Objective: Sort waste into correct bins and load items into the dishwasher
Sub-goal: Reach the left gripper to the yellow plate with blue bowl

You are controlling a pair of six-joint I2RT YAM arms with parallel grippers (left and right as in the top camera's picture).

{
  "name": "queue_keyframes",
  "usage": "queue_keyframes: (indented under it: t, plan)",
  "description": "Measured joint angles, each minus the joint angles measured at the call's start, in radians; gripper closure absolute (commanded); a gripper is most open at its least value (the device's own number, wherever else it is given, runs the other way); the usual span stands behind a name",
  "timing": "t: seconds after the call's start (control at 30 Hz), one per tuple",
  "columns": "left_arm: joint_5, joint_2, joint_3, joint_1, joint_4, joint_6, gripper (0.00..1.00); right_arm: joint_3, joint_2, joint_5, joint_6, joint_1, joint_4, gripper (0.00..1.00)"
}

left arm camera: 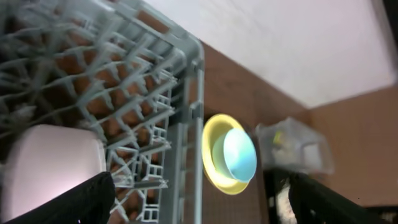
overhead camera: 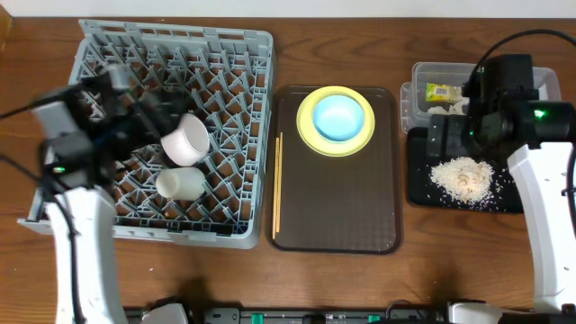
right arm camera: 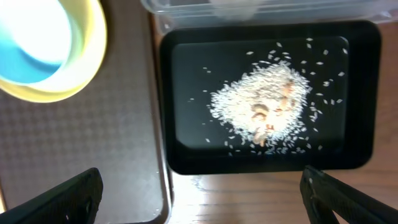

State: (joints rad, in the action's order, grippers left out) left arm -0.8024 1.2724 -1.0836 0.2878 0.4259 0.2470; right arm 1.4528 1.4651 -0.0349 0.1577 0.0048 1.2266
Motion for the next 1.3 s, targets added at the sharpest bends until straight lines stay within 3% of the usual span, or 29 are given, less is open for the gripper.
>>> queue_keyframes:
  t: [0.2, 0.47, 0.9, 1.3]
  plan:
    - [0.278, -0.012, -0.051, -0.315, 0.032, 0.016, 0.06, 0.0, 0.0, -0.02, 0.004, -0.087, 0.01, 0.01]
    - [0.542, 0.18, -0.375, -0.578, 0.147, 0.01, 0.05, 0.0, 0.0, -0.023, 0.004, -0.1, 0.02, 0.01]
    - [0.599, 0.629, -0.433, -0.808, 0.071, -0.082, 0.05, 0.0, 0.0, -0.025, 0.004, -0.107, 0.022, 0.01]
    - [0.601, 0.727, -0.433, -0.935, -0.015, -0.159, 0.05, 0.0, 0.0, -0.025, 0.004, -0.107, 0.026, 0.01]
